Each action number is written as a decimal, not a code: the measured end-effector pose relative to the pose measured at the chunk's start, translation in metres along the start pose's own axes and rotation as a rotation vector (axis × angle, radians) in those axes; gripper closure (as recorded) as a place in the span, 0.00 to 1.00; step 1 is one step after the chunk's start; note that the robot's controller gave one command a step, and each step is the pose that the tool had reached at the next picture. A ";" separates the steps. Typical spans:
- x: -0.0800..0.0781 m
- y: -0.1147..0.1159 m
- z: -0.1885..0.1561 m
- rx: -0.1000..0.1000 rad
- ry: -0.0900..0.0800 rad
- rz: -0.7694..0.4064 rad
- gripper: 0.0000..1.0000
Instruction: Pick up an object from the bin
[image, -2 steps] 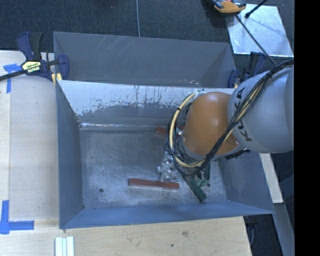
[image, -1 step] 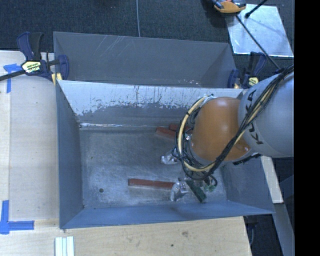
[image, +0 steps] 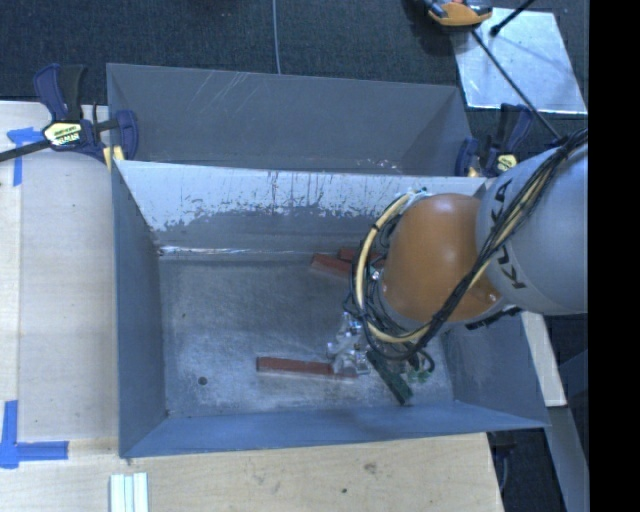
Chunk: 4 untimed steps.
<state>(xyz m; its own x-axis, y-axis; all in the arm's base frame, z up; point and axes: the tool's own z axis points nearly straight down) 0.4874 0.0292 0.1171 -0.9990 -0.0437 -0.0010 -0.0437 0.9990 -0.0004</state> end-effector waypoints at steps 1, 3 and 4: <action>0.000 0.000 0.000 0.000 0.000 0.000 0.00; -0.008 0.015 0.040 -0.001 -0.028 -0.004 1.00; -0.008 0.015 0.040 -0.001 -0.028 -0.004 1.00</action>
Offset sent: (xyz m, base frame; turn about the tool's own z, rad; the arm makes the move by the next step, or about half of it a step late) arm 0.0000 0.0000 0.0000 0.0000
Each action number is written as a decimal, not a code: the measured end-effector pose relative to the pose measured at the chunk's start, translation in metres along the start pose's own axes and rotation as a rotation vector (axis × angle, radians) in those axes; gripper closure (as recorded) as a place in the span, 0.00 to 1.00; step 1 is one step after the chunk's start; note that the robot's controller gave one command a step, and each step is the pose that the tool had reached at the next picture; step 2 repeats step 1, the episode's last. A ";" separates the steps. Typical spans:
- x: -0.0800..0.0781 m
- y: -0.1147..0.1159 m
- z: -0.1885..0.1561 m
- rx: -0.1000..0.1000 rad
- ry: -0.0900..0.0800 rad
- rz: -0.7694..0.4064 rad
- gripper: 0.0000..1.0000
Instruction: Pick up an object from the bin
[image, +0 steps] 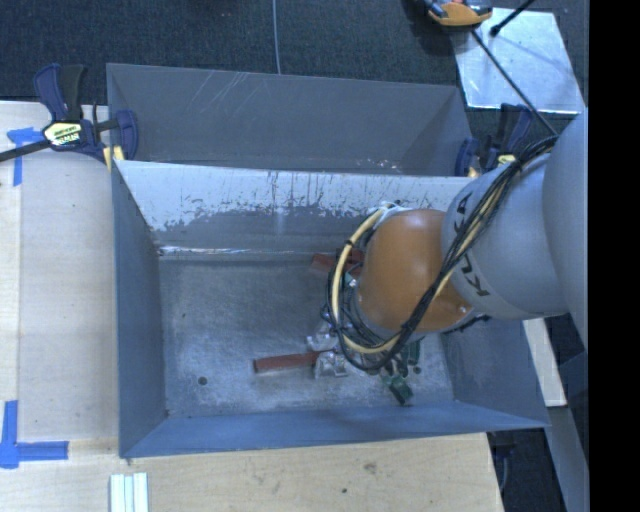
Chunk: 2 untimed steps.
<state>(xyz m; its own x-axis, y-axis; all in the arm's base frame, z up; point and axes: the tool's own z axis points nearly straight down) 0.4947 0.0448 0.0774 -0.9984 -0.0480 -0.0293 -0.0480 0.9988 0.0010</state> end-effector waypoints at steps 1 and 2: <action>-0.036 -0.011 -0.128 -0.002 0.022 -0.249 1.00; -0.036 -0.011 -0.128 -0.002 0.022 -0.249 1.00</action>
Offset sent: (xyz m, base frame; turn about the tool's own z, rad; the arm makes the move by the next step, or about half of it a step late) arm 0.0000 0.0000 0.0000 0.0000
